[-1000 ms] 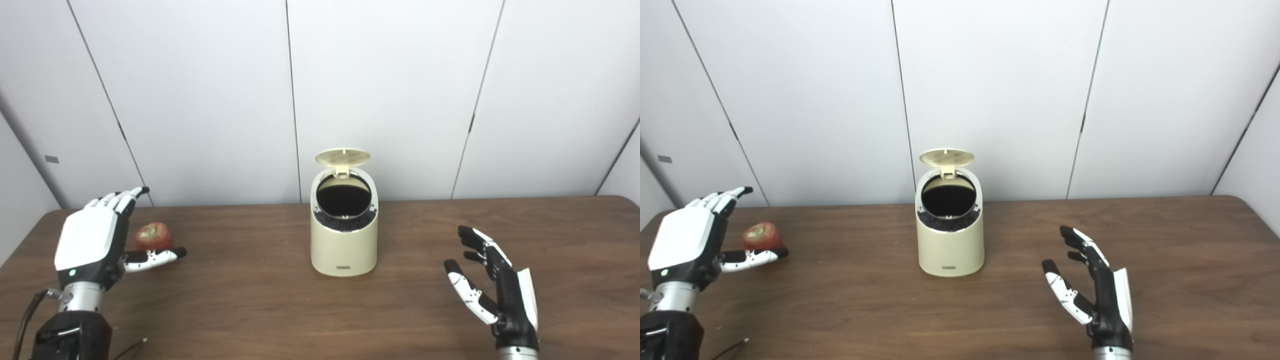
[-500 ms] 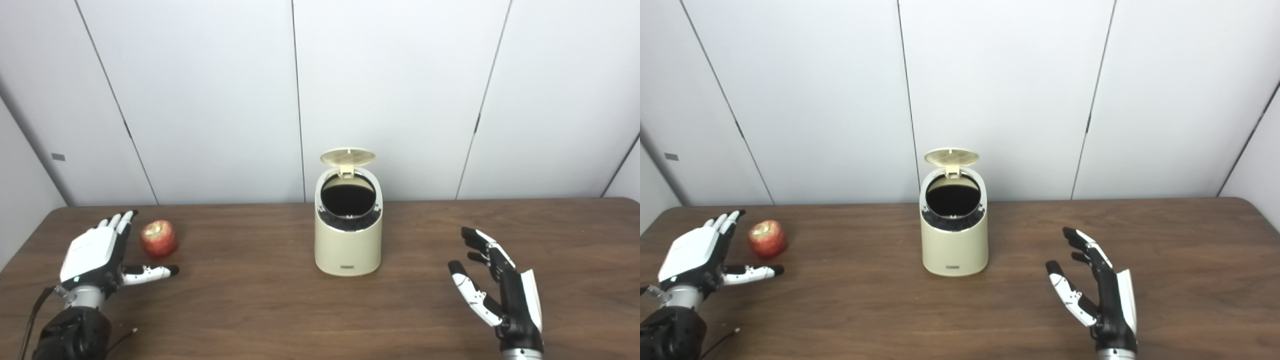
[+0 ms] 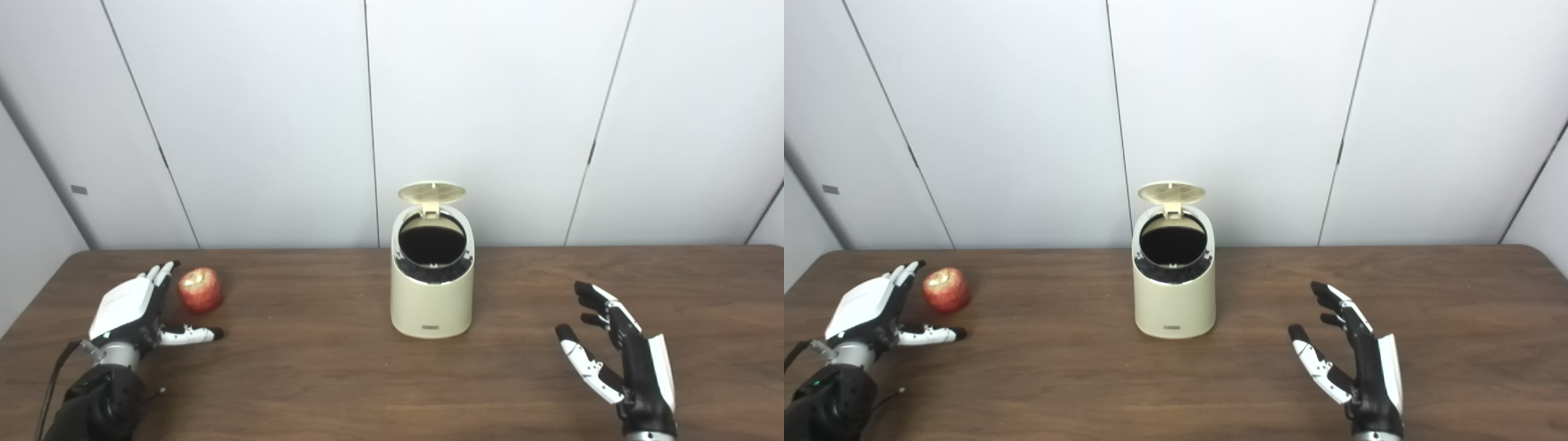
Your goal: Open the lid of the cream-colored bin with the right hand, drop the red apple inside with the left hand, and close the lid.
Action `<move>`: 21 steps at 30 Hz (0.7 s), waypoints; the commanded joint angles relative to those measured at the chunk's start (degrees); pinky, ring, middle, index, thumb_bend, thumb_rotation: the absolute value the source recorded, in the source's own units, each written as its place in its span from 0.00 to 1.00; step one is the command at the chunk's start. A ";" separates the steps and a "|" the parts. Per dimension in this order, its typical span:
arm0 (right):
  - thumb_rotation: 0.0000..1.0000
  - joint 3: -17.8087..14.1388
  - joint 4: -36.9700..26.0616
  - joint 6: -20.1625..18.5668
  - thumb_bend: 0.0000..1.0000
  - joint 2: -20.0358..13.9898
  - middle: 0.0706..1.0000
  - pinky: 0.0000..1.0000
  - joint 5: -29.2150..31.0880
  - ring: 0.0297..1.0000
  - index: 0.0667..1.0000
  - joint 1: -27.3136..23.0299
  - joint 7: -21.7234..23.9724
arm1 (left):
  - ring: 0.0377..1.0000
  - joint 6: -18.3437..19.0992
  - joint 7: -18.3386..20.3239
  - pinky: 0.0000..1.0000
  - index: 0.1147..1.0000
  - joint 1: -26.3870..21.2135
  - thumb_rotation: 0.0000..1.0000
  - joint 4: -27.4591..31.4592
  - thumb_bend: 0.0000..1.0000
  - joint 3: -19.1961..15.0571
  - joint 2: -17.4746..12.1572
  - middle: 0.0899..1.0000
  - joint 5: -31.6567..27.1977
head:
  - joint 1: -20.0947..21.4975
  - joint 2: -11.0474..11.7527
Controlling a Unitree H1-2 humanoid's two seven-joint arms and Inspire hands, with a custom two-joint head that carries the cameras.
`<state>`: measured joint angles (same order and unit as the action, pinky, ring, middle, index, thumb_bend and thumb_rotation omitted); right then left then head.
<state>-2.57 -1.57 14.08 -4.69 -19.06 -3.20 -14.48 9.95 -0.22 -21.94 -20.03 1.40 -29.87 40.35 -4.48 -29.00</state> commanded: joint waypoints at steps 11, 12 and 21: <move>0.38 -1.33 1.16 2.70 0.20 -1.35 0.78 0.69 0.32 0.78 0.75 0.54 -0.59 | 0.99 -0.40 -1.97 1.00 0.97 -5.24 0.39 0.35 1.00 2.04 -0.61 0.99 -2.09 | -6.13 1.63; 0.38 -1.45 1.22 2.85 0.20 -1.56 0.78 0.70 0.50 0.78 0.75 0.59 -0.50 | 1.00 0.03 -2.15 1.00 0.98 -5.50 0.38 0.25 1.00 2.34 -0.28 0.99 -1.97 | -7.62 2.11; 0.42 -2.03 -0.58 1.71 0.14 -2.65 0.80 0.70 6.16 0.80 0.76 0.92 2.57 | 1.00 3.39 -5.43 1.00 0.98 -8.32 0.40 -2.70 1.00 3.84 2.75 1.00 -1.38 | -16.04 4.77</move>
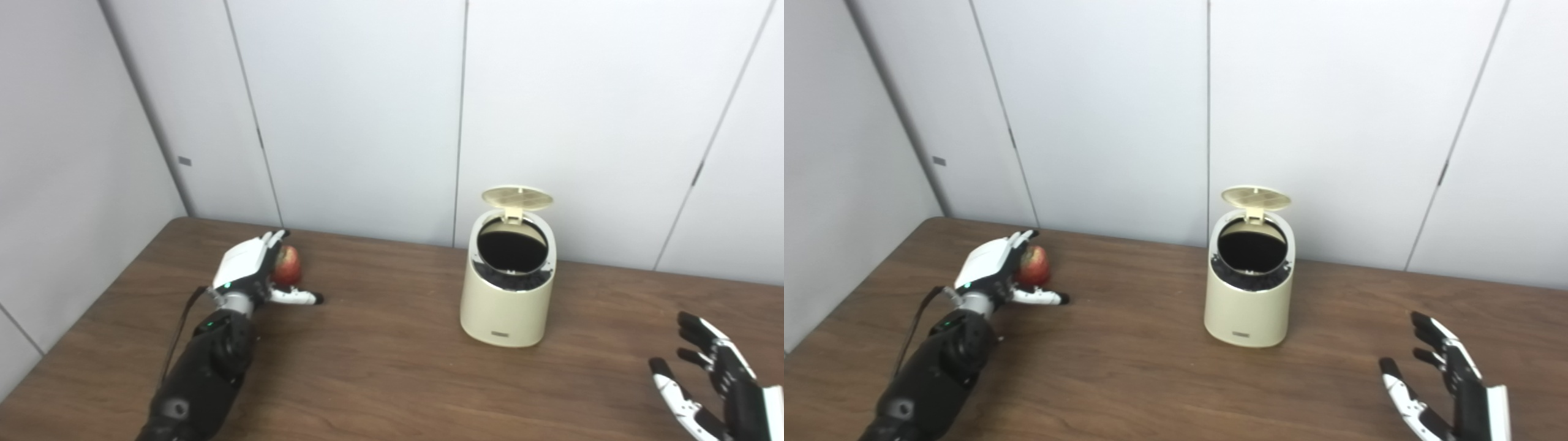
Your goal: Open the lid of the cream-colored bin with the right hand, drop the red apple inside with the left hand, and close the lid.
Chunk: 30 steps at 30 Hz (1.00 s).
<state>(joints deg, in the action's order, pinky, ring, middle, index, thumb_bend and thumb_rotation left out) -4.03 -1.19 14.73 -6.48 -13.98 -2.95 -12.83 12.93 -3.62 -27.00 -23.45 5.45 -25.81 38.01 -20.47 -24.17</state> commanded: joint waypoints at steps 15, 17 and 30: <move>0.72 -2.32 -1.69 -0.52 0.36 -0.82 0.67 0.47 3.19 0.65 0.64 0.13 1.74 | 1.00 5.46 -5.54 1.00 0.98 -5.72 0.41 -2.94 1.00 2.74 -0.61 1.00 3.39 | -5.66 1.37; 0.75 -2.35 -1.43 -0.27 0.39 -0.95 0.66 0.46 2.96 0.64 0.63 0.08 1.69 | 1.00 6.23 -5.41 1.00 0.99 -5.82 0.42 -3.00 1.00 3.08 -0.73 1.00 3.63 | -6.07 1.52; 0.81 -2.50 -0.98 -0.41 0.52 -0.92 0.64 0.42 2.44 0.61 0.61 -0.05 1.51 | 0.86 9.00 -4.74 0.71 0.87 -6.48 0.25 -3.72 1.00 3.30 -1.13 0.89 2.75 | -5.55 1.33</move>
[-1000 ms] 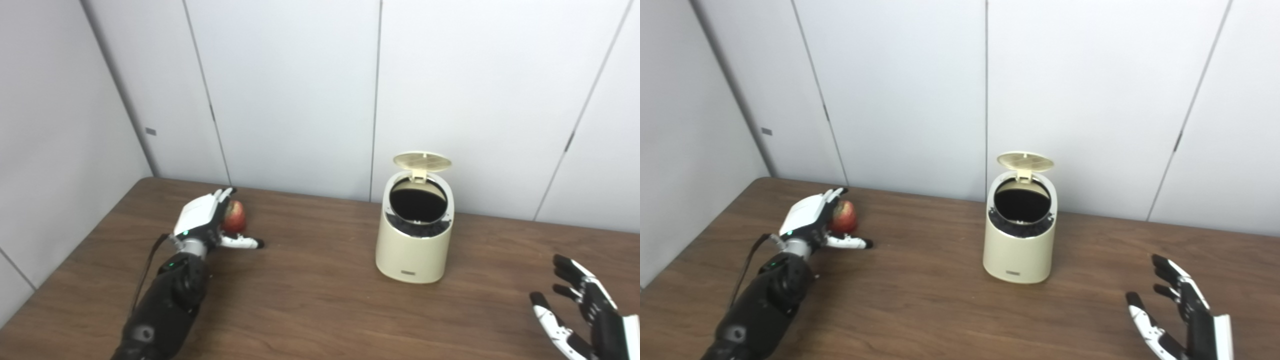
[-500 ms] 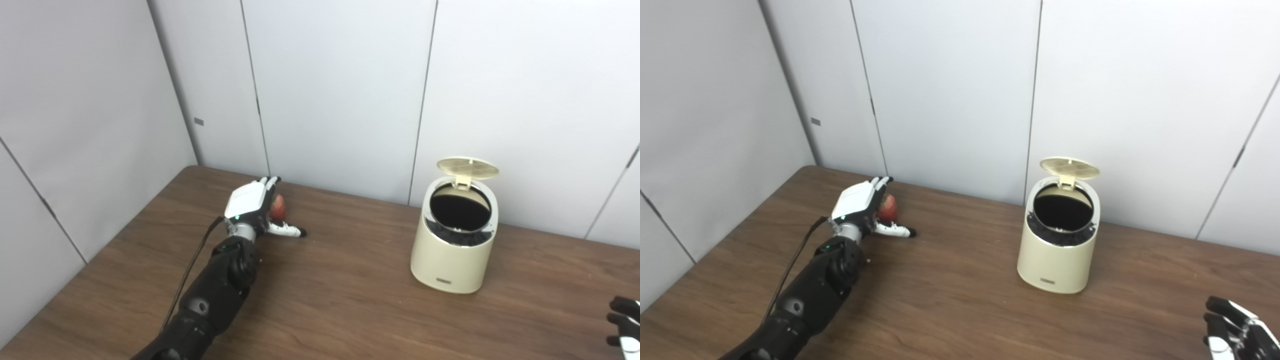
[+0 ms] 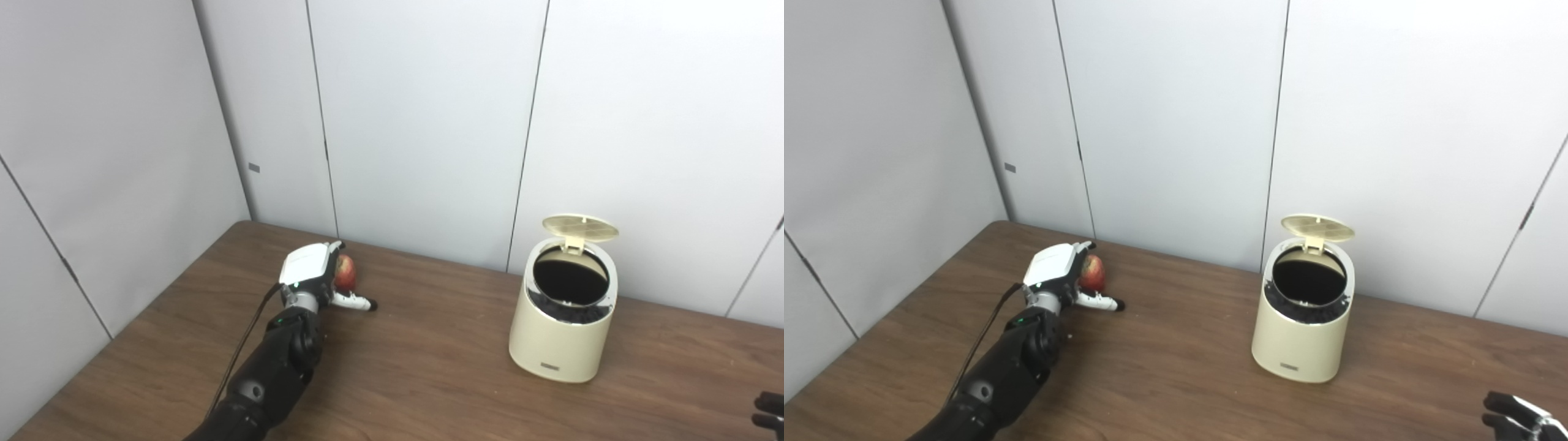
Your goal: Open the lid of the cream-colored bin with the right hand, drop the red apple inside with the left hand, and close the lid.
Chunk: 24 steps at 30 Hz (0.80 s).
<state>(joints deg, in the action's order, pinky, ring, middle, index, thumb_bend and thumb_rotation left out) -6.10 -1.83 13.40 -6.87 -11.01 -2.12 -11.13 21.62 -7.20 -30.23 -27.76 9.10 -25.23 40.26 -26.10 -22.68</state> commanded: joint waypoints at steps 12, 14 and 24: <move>0.83 -0.46 -1.78 -0.16 0.63 -0.27 0.62 0.39 0.03 0.59 0.59 -0.47 0.29 | 0.38 -1.69 -7.23 0.32 0.52 -4.19 0.00 -2.47 0.52 -1.05 -0.32 0.47 -0.56 | 0.80 -0.61; 0.83 -0.43 -1.81 -0.16 0.64 -0.16 0.62 0.39 0.14 0.58 0.59 -0.41 0.29 | 0.35 -2.72 -8.94 0.29 0.49 -4.23 0.00 -3.32 0.50 -1.38 -0.06 0.42 -1.07 | 0.98 -0.68; 0.86 -0.08 -2.28 -0.12 0.74 0.11 0.60 0.37 -0.70 0.56 0.57 -0.41 0.09 | 0.35 -3.74 -12.38 0.26 0.45 -3.93 0.00 -4.02 0.50 -1.21 -0.21 0.41 -1.00 | 1.58 -1.08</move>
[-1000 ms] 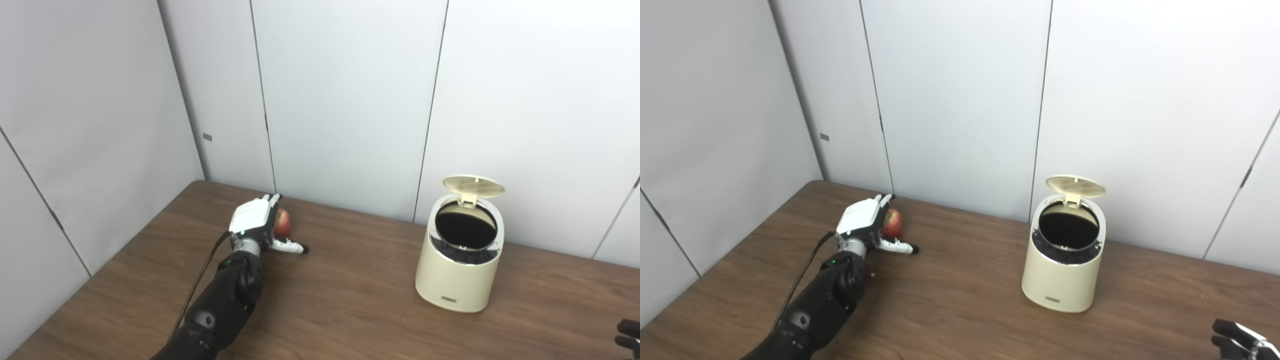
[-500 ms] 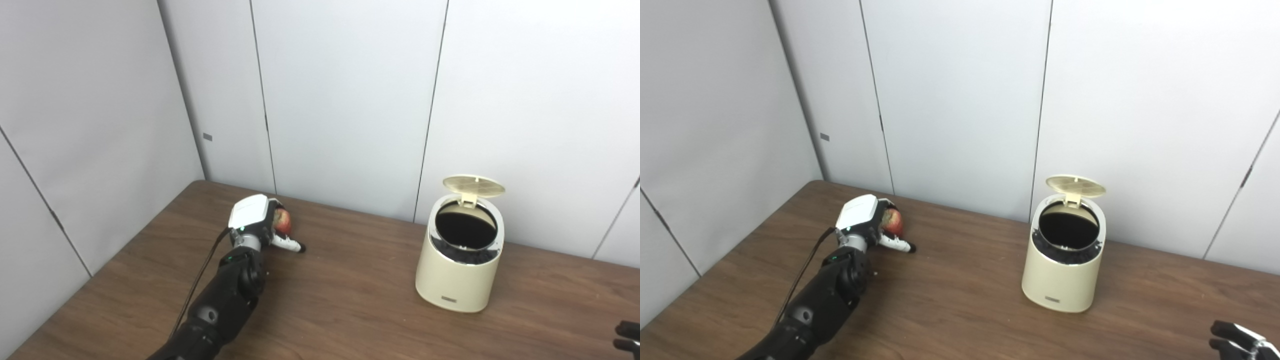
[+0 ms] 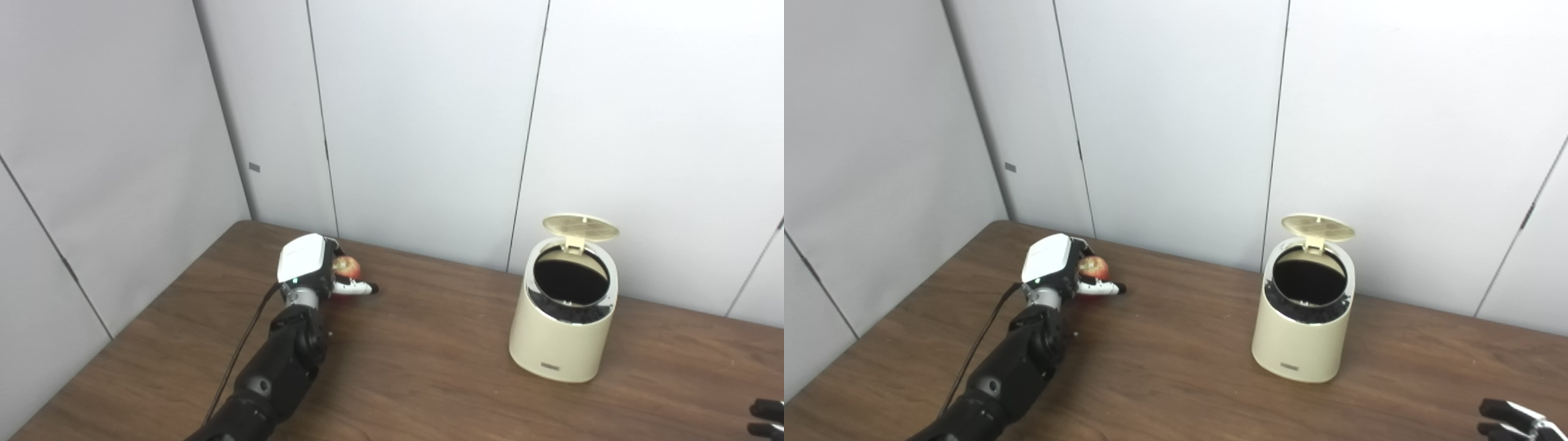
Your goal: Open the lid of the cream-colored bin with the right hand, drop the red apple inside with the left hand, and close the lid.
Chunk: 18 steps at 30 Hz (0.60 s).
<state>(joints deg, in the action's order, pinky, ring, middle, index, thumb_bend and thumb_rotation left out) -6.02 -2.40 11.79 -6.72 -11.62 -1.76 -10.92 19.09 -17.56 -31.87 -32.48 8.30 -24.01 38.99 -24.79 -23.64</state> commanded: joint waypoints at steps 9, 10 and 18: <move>0.86 0.12 -3.85 -0.09 0.80 1.02 0.61 0.37 -0.40 0.56 0.57 0.02 -0.06 | 0.35 -1.89 -1.54 0.27 0.43 -0.39 0.00 5.32 0.50 -1.14 -2.53 0.41 -0.19 | 6.89 -2.14; 0.85 0.25 -4.26 -0.40 0.80 1.16 0.61 0.37 -0.35 0.56 0.57 0.15 0.14 | 0.35 -1.75 -1.10 0.27 0.43 -0.05 0.00 6.79 0.50 -1.36 -2.66 0.40 -0.31 | 6.89 -2.14; 0.76 2.78 -8.74 -1.92 0.31 3.76 0.75 0.58 -3.89 0.74 0.70 0.94 -0.26 | 0.33 -3.02 1.87 0.19 0.46 2.92 0.00 18.86 0.50 -3.58 -4.80 0.39 -1.73 | 17.96 -3.84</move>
<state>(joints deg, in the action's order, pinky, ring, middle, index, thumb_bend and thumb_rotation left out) -3.43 -8.82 8.95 -3.30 -14.48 0.25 -10.89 17.19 -15.37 -27.21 -16.59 5.56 -26.94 37.19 -6.79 -27.42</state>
